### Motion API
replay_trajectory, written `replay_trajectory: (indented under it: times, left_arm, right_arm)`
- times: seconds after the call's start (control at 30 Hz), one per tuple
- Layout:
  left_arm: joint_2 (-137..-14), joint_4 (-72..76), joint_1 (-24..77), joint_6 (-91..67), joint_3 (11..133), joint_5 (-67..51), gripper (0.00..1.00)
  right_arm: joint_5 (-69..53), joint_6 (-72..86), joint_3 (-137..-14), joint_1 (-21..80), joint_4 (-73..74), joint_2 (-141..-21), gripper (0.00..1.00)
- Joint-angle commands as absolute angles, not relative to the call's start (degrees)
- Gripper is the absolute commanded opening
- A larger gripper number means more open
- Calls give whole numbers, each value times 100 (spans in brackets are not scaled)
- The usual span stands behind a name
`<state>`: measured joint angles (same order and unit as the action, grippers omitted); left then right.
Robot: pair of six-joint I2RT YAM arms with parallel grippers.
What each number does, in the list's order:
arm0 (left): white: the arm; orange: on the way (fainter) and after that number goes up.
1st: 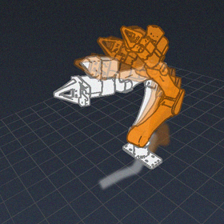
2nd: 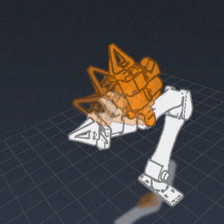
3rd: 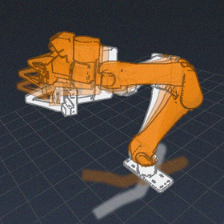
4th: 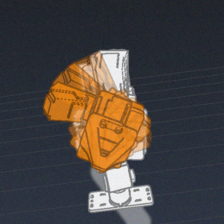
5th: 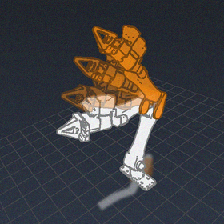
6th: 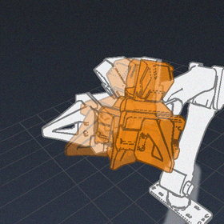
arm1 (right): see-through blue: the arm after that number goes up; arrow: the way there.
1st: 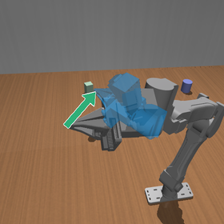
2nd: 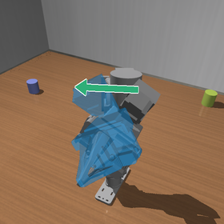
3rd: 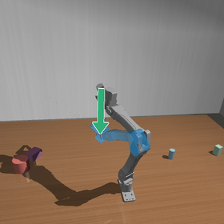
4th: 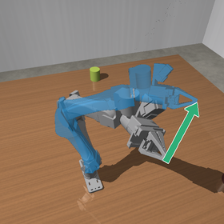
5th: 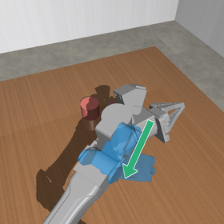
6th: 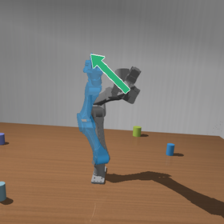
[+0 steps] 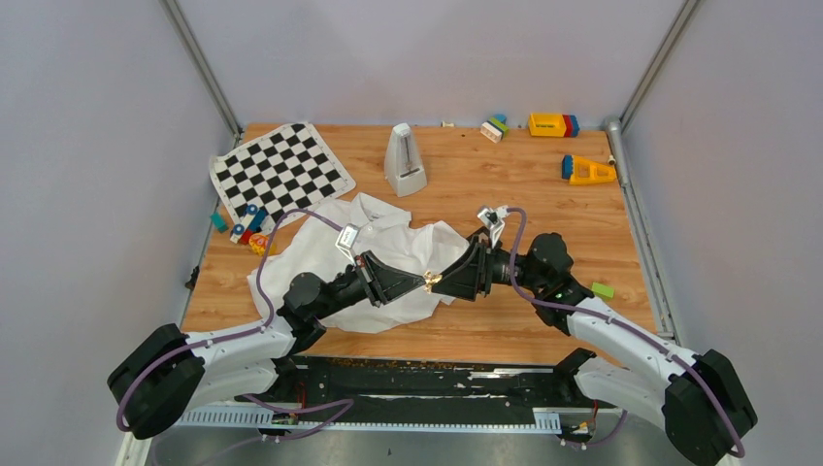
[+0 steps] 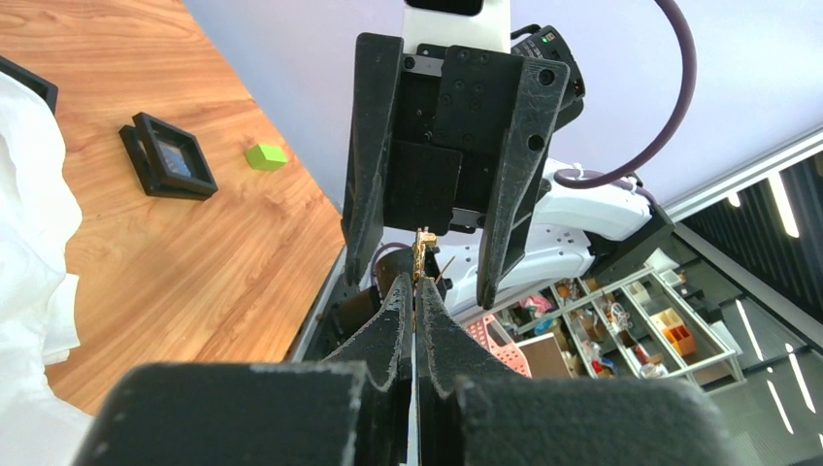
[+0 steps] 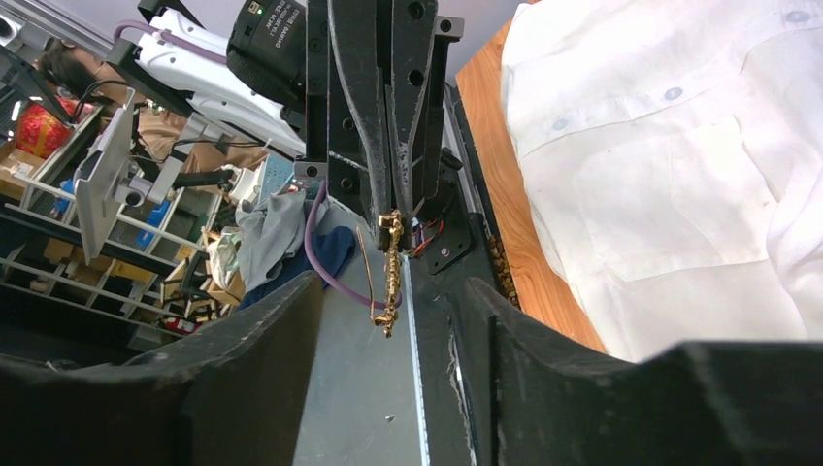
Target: Remove the brooch from the garment
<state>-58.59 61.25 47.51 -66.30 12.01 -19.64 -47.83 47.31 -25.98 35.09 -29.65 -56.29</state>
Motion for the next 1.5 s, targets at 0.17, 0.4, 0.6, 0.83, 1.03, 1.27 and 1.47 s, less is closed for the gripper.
replay_trajectory:
  times: [0.17, 0.4, 0.6, 0.83, 1.03, 1.27, 1.47]
  left_arm:
    - [-5780, 6431, 4772, -6601, 1271, -2100, 0]
    - [-5789, 6430, 4772, -6586, 1283, -2136, 0]
    - [-5791, 6426, 4772, -6552, 1293, -2177, 0]
    - [-5747, 6156, 4772, -6474, 1378, -2259, 0]
    - [-5719, 6108, 4772, -6443, 1417, -2288, 0]
    - [-5654, 6059, 4772, -6436, 1379, -2151, 0]
    - [-5547, 6231, 4768, -6396, 1281, -2115, 0]
  right_arm:
    - [-4855, 4604, -2833, 3510, -2970, -5816, 42]
    - [-4714, 4693, -2819, 3513, -2939, -5874, 32]
    - [-4535, 4737, -2868, 3515, -2679, -5852, 27]
    - [-4357, 4748, -3026, 3516, -2281, -5864, 22]
    - [-4395, 4772, -3091, 3516, -2133, -5845, 20]
    - [-4698, 4637, -2990, 3510, -2263, -5585, 51]
    - [-4905, 4882, -2838, 3516, -2611, -5275, 59]
